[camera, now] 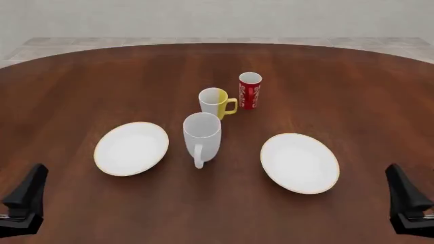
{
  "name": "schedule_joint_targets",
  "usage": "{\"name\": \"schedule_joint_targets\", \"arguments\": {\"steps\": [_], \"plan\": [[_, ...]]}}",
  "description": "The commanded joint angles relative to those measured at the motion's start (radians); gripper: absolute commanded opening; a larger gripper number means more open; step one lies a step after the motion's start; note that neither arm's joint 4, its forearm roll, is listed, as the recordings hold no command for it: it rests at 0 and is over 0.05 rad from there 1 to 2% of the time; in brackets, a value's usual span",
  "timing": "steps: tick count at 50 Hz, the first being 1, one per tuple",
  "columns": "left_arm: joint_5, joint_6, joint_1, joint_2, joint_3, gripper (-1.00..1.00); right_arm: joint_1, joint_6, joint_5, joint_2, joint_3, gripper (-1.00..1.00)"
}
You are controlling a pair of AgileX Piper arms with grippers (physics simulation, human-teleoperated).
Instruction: Put the white mug on the left plate.
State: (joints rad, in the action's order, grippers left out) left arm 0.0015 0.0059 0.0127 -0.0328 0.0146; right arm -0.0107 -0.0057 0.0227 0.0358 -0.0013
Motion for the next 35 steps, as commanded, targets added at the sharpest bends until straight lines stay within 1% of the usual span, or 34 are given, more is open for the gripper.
{"name": "schedule_joint_targets", "arguments": {"steps": [1,6,11,22,27,30,35], "plan": [[-0.017,0.0,-0.012,0.018,-0.013,1.0,0.014,0.025,0.055,0.067,0.0,1.0],[-0.01,-0.006,-0.02,0.024,-0.014,1.0,0.006,0.04,0.111,0.129,0.001,1.0],[-0.005,-0.003,-0.03,0.03,-0.011,1.0,0.002,0.047,0.138,0.157,0.001,1.0],[-0.007,0.003,-0.037,0.032,-0.007,1.0,-0.003,0.051,0.138,0.159,0.001,1.0],[0.018,0.013,-0.035,0.029,0.032,1.0,-0.006,0.049,0.138,0.159,0.001,1.0],[0.046,0.01,-0.013,0.029,0.068,1.0,-0.007,0.049,0.134,0.156,0.001,1.0],[0.087,0.026,0.028,0.028,0.131,1.0,-0.009,0.048,0.132,0.155,0.001,1.0]]}}
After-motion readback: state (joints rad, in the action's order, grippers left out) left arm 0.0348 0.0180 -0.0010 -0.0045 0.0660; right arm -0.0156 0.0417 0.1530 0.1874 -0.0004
